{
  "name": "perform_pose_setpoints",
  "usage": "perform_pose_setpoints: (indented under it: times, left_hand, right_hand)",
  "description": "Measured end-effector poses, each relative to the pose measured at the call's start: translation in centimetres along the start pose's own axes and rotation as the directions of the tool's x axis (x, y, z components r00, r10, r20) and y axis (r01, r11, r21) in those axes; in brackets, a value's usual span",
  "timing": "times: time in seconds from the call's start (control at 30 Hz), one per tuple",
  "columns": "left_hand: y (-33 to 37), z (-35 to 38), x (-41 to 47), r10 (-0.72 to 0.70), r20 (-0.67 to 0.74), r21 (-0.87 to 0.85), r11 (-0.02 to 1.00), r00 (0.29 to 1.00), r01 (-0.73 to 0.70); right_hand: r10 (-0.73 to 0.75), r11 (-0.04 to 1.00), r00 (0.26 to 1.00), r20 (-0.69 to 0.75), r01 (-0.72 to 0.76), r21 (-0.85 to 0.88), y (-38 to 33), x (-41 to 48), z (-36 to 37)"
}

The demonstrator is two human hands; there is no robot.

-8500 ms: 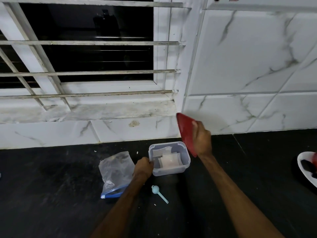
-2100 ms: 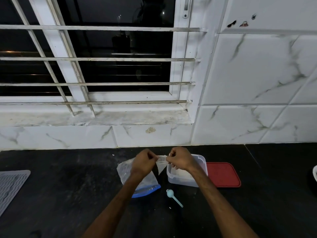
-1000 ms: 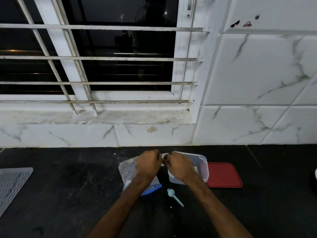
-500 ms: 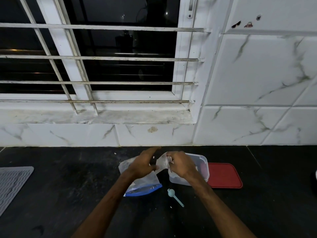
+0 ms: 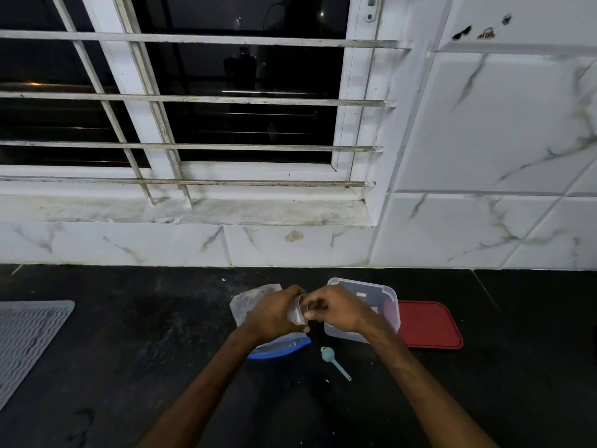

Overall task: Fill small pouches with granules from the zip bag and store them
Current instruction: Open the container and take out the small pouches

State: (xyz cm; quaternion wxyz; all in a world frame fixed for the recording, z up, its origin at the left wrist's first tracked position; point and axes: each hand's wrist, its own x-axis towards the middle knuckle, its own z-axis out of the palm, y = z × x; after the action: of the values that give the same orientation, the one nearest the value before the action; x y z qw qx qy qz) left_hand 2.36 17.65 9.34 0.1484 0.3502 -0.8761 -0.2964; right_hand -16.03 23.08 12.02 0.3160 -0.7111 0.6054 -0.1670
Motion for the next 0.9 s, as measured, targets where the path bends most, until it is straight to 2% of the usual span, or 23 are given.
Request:
perform_pose_setpoints:
  times: [0.17, 0.27, 0.33, 0.43, 0.6, 0.73, 0.83, 0.9]
  left_hand:
    - [-1.4, 2.2, -3.5, -0.086, 0.037, 0.101, 0.992, 0.996, 0.082]
    - [-2.3, 3.5, -5.5, -0.140, 0.019, 0.072, 0.988, 0.990, 0.138]
    - [-2.6, 4.1, -6.7, -0.153, -0.010, -0.023, 0.988, 0.988, 0.153]
    - [-3.0, 4.9, -8.1, -0.156, -0.058, -0.187, 0.972, 0.986, 0.142]
    - [-3.2, 6.6, -9.1, -0.192, -0.120, -0.332, 0.932, 0.974, 0.143]
    - [-3.2, 7.4, -9.6, -0.232, -0.130, -0.383, 0.909, 0.964, 0.167]
    - [-3.1, 7.9, -9.8, -0.230, -0.137, -0.365, 0.916, 0.963, 0.167]
    - [-3.2, 8.3, -10.0, -0.271, -0.109, -0.351, 0.911, 0.956, 0.218]
  right_hand:
    - [0.034, 0.942, 0.999, 0.024, -0.040, 0.334, 1.1, -1.6, 3.2]
    - [0.115, 0.891, 0.991, -0.062, -0.075, 0.448, 2.0, -2.3, 4.4]
    - [0.199, 0.918, 0.971, -0.129, -0.139, 0.372, 2.9, -2.7, 5.0]
    - [0.287, 0.955, 0.946, -0.150, -0.270, 0.125, 4.8, -3.5, 6.9]
    - [0.444, 0.863, 0.875, -0.194, -0.476, -0.171, 7.3, -4.7, 10.2]
    - [0.468, 0.831, 0.873, -0.138, -0.488, -0.267, 7.9, -5.0, 11.5]
    - [0.442, 0.829, 0.883, -0.160, -0.470, -0.304, 8.2, -5.1, 12.0]
    - [0.422, 0.817, 0.892, -0.162, -0.452, -0.359, 8.2, -5.2, 12.2]
